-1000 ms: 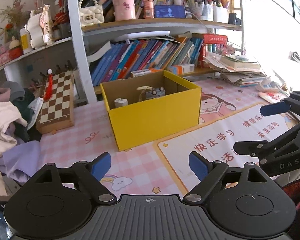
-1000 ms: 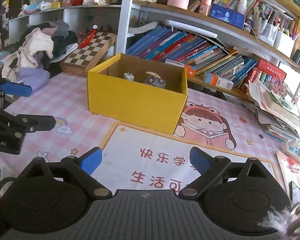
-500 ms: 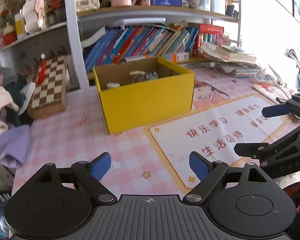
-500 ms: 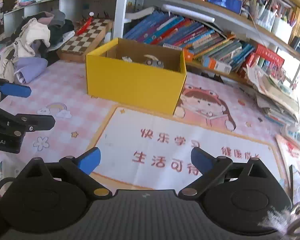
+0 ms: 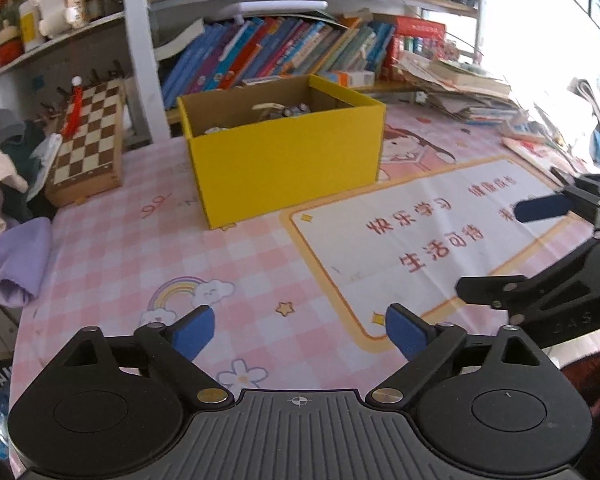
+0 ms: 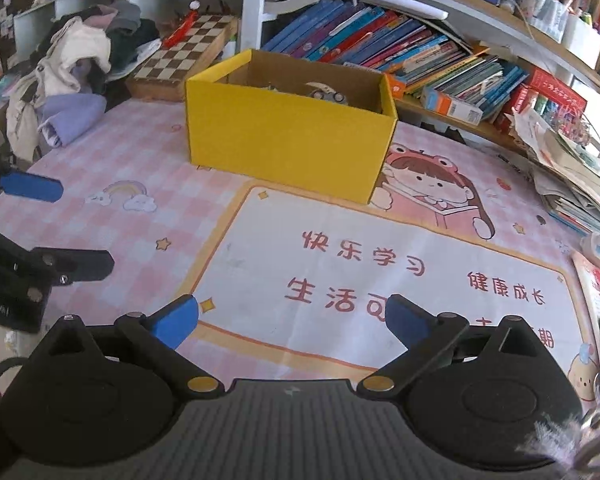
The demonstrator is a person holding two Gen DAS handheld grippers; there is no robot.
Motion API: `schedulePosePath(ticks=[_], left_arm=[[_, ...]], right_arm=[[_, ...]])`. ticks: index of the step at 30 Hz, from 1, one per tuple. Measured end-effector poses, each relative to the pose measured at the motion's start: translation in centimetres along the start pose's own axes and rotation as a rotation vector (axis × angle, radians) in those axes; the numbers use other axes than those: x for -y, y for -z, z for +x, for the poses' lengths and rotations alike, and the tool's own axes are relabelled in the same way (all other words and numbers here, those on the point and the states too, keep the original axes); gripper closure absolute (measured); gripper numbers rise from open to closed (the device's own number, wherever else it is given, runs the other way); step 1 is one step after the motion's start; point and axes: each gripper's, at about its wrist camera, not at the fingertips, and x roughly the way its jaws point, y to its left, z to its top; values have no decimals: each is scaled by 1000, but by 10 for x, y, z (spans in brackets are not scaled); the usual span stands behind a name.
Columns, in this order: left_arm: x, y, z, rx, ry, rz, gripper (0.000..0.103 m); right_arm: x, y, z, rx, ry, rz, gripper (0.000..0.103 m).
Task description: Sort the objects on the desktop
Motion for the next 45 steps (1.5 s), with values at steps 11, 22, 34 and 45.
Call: schedulePosePath(ticks=[11,22,34,45], left_arm=[[1,0,6,-27,26,14,7],[-2,1,8,-44,36,13,7],[-2,1,6,-34,46,-9,5],[0,2,4,-31,50,-14,4]], right_arm=[[-1,0,0,-9,4,-3,0],[-1,-1,4,-22,7,3,0],[-1,-2,4,-28,-2,-14,0],[-2,0,3,-29,-13,-17,0]])
